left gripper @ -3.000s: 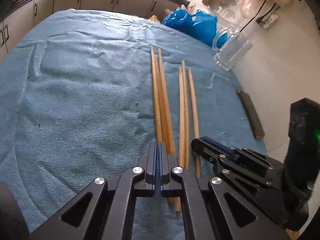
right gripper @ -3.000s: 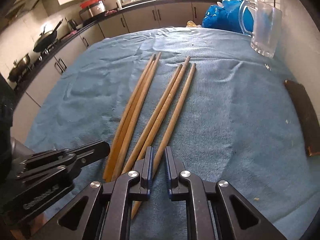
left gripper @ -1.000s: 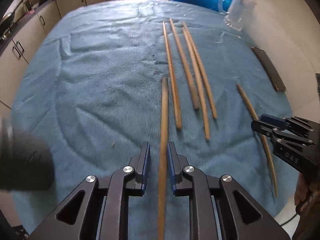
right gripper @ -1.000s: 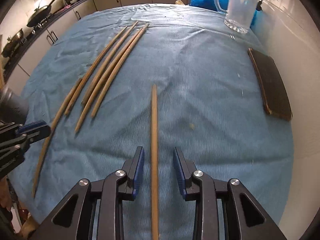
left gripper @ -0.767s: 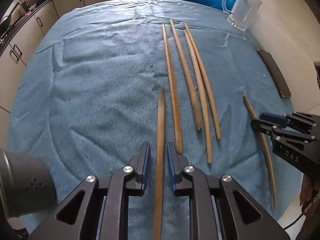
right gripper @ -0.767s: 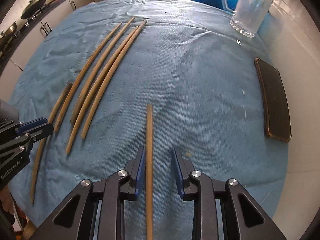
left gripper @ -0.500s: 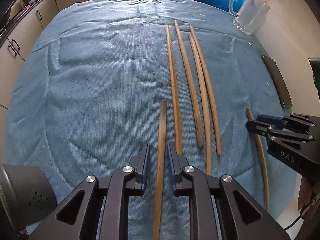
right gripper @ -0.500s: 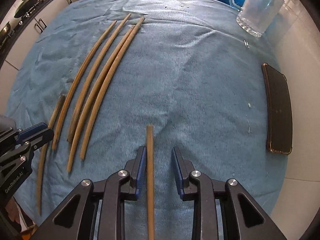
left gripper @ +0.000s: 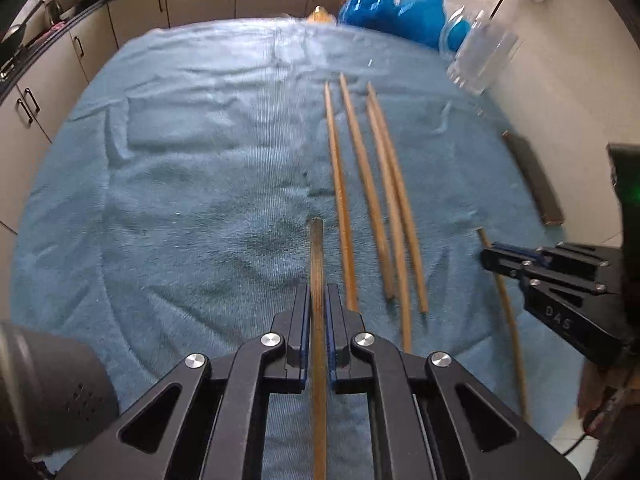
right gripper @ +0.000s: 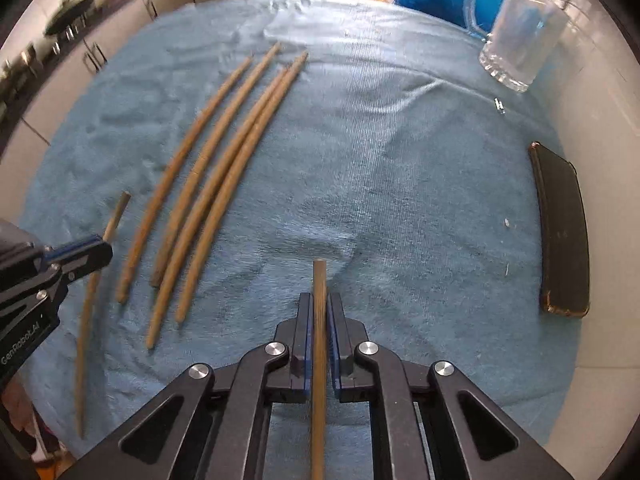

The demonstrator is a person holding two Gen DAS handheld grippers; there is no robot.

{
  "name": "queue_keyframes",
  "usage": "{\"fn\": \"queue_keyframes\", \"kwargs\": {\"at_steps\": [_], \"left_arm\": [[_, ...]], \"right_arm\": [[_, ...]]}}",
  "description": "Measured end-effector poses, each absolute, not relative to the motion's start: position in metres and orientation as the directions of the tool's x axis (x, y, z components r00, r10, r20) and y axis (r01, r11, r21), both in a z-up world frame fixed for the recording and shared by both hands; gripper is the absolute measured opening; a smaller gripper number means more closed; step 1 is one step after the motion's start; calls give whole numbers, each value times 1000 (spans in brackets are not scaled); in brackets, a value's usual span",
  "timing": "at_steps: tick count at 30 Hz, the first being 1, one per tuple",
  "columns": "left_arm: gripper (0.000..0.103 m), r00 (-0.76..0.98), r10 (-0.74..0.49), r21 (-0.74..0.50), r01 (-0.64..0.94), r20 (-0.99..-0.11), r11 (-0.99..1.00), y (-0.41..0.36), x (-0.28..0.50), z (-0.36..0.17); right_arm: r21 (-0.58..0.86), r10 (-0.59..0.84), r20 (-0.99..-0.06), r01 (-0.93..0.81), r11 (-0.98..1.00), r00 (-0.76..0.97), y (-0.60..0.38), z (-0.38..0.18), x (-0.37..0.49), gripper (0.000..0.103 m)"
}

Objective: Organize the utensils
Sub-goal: 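Lift the held chopsticks with both grippers and carry them toward the black cup, then lower both chopsticks into the black cup and open both grippers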

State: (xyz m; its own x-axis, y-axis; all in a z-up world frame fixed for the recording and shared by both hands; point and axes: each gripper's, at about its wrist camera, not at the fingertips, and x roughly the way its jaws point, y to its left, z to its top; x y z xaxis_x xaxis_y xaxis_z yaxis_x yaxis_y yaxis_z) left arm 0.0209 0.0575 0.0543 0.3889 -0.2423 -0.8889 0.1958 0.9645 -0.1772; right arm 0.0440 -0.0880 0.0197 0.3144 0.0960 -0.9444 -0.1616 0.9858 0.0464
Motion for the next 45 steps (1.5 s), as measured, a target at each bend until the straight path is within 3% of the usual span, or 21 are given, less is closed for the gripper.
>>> {"fn": "queue_keyframes", "kwargs": {"at_steps": [6, 14, 22, 31, 38, 45], "left_arm": [[6, 497, -320, -241, 218, -806, 946, 71, -23, 96], [6, 706, -312, -253, 192, -636, 948, 93, -92, 148], [6, 820, -274, -273, 150, -503, 950, 128, -136, 181], [6, 921, -173, -354, 42, -348, 934, 204, -159, 219], [6, 968, -71, -356, -20, -241, 934, 248, -140, 239], [6, 983, -3, -377, -69, -186, 924, 277, -105, 243]], "right_arm": [[80, 165, -835, -181, 980, 525, -89, 68, -10, 7], [137, 232, -670, -189, 972, 706, -96, 119, -65, 7], [207, 288, -541, -207, 956, 790, -83, 147, -104, 7], [299, 436, -354, -341, 891, 827, -29, 201, -109, 7], [348, 540, -235, -448, 823, 809, 46, 233, -83, 7], [357, 531, -159, -453, 817, 832, 108, 239, -39, 7]]}}
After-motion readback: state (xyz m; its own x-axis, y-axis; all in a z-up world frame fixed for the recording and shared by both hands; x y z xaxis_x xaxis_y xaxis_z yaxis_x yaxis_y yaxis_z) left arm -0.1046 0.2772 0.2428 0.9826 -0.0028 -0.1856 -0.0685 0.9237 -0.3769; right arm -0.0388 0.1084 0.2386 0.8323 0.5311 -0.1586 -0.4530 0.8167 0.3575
